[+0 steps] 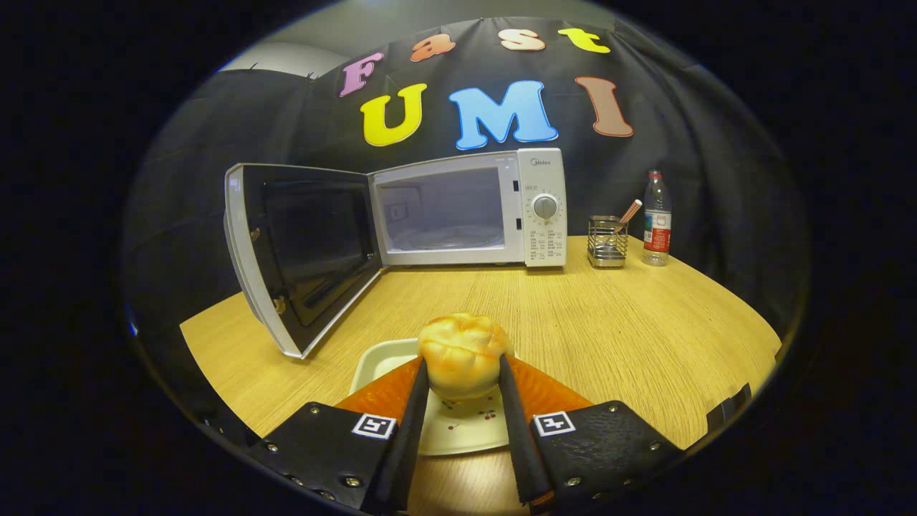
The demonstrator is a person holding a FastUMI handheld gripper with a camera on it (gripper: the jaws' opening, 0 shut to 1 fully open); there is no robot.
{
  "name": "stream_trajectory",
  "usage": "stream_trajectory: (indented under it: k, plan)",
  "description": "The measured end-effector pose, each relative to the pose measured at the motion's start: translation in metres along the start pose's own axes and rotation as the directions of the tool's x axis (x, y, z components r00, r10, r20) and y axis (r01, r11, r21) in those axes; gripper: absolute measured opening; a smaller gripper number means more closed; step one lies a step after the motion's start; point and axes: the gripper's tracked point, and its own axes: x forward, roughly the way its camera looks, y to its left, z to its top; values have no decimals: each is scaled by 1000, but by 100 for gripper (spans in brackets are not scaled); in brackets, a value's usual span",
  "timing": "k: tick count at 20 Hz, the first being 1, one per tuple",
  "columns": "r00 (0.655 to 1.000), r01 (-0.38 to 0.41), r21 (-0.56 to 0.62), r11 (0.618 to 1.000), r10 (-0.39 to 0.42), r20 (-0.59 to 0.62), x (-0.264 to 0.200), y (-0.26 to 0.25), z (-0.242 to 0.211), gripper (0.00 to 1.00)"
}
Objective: Open the microwave, put the food inside, and close the microwave door.
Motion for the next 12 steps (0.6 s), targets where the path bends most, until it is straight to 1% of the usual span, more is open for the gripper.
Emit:
stream_trajectory:
  k: [6,12]
  plan:
    - [995,-59,30,998,56,86,24,7,59,55]
    - [991,-65,49,997,59,124,71,3,107,55]
